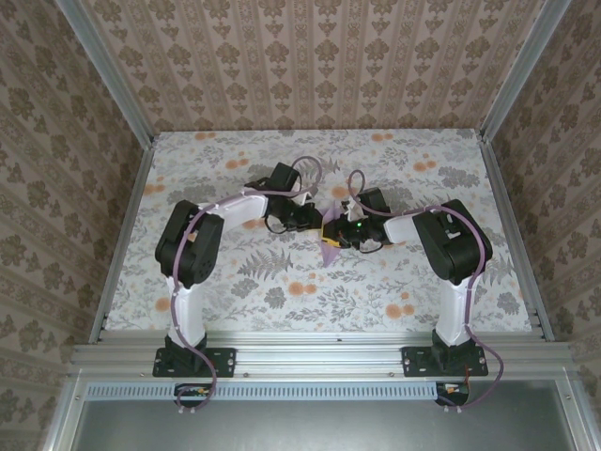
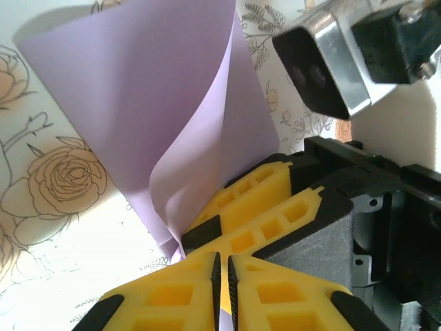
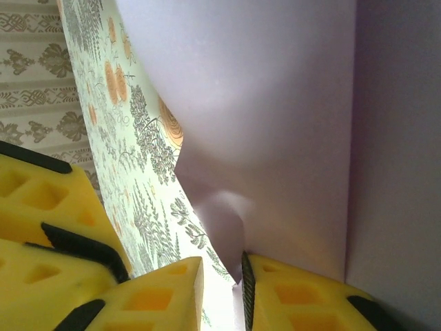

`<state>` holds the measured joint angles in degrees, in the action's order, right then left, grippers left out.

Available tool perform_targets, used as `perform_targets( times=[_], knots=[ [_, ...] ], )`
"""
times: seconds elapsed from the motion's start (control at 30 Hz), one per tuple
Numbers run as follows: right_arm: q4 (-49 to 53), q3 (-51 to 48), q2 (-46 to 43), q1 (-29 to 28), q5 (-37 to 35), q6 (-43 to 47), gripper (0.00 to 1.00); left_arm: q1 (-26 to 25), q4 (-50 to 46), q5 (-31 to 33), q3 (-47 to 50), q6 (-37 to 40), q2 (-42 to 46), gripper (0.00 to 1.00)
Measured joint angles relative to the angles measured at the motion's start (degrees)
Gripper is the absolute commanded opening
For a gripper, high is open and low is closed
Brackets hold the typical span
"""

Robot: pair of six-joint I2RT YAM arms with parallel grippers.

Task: Fold a paper plane with a square sheet of paper (pick it up from the middle)
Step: Fourth fold the wing at the center of the table.

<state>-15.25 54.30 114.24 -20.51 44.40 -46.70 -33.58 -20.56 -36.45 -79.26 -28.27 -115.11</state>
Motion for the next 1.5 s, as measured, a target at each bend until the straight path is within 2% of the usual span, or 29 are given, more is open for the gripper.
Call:
perform_targets(
  times=[0.27, 0.6, 0.93, 1.5],
  knots=[
    [-0.50, -0.04, -0.11, 0.00, 0.44, 0.04, 0.30, 0.70, -0.83, -0.09, -2.84, 0.26, -1.01, 0.17],
    [-0.46, -0.28, -0.13, 0.00, -0.02, 0.46, 0.23, 0.70, -2.29, -1.36, -7.74, 2.86, -6.78, 0.12],
    [-0.42, -0.37, -0.17, -0.04, -0.44, 0.50, 0.22, 1.09, -5.29, -1.29, -8.70, 5.66, -10.38, 0.08],
    [2.32, -0.31, -1.81, -1.18, -3.72, 1.60, 0.20, 0.33, -9.09, 1.60, -11.76, 10.60, -12.37, 0.04]
  ],
)
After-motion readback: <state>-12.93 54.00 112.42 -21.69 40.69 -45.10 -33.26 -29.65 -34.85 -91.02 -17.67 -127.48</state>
